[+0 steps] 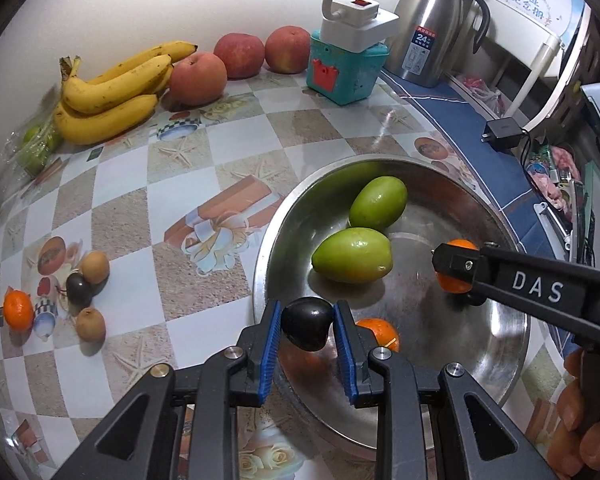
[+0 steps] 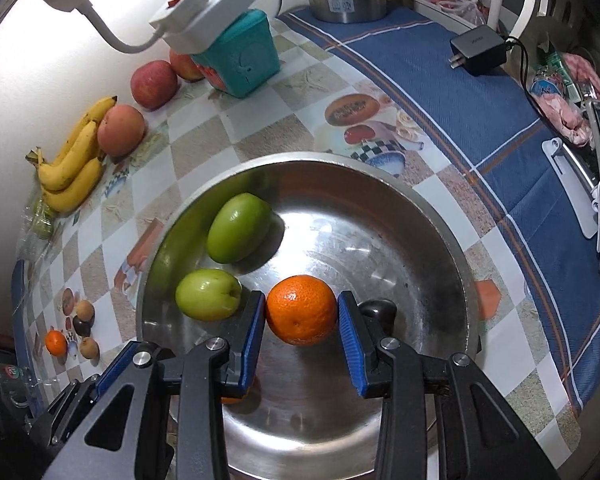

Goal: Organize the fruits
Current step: 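Carry the orange and dark plum over the steel bowl with both grippers, then open both grippers to drop the orange and plum into the bowl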

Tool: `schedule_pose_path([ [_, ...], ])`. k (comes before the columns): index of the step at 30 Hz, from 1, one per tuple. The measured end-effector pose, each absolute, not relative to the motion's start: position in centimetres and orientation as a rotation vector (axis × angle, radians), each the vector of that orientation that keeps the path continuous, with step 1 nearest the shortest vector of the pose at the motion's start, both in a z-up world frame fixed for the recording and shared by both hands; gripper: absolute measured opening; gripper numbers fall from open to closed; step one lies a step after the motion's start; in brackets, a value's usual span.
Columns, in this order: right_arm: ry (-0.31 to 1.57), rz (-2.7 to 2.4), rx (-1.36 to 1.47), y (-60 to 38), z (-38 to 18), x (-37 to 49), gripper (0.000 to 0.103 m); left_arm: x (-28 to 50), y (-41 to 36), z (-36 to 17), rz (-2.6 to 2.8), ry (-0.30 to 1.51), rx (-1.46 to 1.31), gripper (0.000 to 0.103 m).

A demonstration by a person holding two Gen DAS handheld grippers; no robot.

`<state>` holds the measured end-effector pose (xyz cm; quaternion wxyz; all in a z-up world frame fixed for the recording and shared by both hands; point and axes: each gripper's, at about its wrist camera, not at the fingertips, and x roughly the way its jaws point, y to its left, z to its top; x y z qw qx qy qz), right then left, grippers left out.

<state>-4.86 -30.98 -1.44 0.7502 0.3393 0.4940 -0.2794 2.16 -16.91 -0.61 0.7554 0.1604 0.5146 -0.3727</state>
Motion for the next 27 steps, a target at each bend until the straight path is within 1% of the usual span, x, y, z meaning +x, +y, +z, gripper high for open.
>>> schedule_pose_path([
  [9,1.104,-0.618,0.720,-30.8,-2.0,-4.5,0.039,2.1,-17.1,-0.8,-0.819,1.131,0.357,0.031],
  [14,1.106,-0.613,0.717,-30.7,-2.1,-4.3,0.039,2.1,-17.0,-0.8,-0.832,1.139,0.346,0.037],
  [25,1.106,-0.613,0.716,-30.7,-2.2,-4.3,0.039,2.6,-16.5,0.2,-0.823,1.124,0.318,0.041],
  [27,1.102,-0.610,0.720,-30.7,-2.1,-4.4,0.041,2.8,-16.3,0.4,-0.816,1.121,0.307,0.043],
])
